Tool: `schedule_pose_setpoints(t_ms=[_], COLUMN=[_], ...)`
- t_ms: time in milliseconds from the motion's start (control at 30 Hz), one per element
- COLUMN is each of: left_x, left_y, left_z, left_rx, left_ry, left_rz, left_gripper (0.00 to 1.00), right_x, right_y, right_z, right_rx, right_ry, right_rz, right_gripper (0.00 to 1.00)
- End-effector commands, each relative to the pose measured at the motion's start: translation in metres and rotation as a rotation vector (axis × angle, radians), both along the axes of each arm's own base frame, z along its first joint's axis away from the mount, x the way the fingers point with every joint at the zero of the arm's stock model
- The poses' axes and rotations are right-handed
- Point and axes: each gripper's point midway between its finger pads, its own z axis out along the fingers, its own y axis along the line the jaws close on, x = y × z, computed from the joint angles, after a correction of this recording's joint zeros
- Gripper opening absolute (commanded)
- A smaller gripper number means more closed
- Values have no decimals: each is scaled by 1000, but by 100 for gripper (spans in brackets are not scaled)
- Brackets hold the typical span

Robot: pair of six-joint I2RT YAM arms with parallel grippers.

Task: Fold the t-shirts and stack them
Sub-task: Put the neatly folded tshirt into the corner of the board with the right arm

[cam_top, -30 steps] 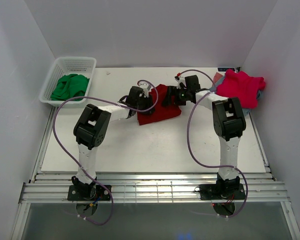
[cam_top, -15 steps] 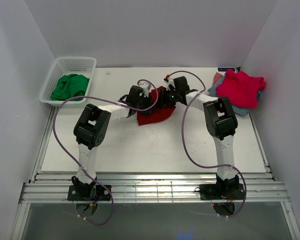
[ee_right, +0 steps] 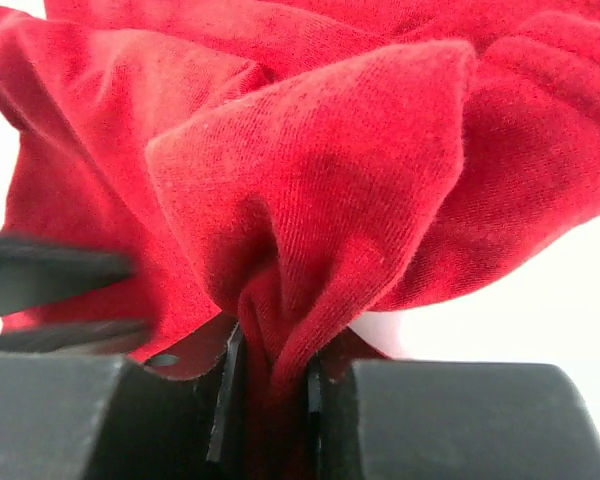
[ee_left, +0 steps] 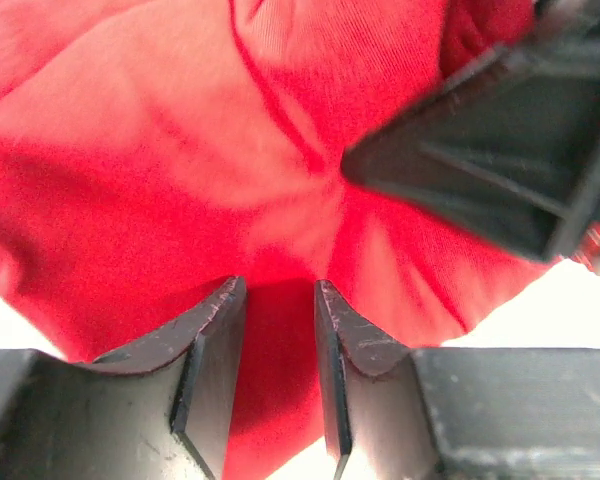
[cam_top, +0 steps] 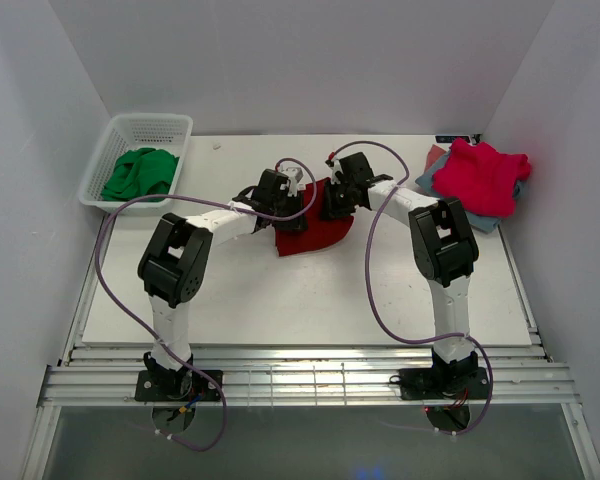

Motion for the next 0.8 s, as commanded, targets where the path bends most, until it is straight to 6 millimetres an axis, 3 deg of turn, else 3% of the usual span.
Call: schedule_pose_setpoints(t_ms=[0, 133, 333, 567, 767], left_x=[-12, -21, -37, -50, -59], left_y=[7, 16, 33, 39, 43], left_z=[77, 105, 117, 99, 87], left_rx=[-31, -49, -51, -49, -50], left_ry=[-69, -99, -117, -71, -45], left_rz=[6, 16, 38, 47, 53], left_gripper=[45, 45, 46, 45, 45], right_x=[26, 46, 60, 71, 88], right_y=[-39, -69, -119, -186, -253], right_z=[55, 93, 125, 166, 188], right_rx=[-187, -279, -367, -441, -472], right_ry=[-124, -191, -234, -301, -330], right_rz=[-125, -219, -355, -508, -613], right_gripper=[8, 8, 8, 8, 8])
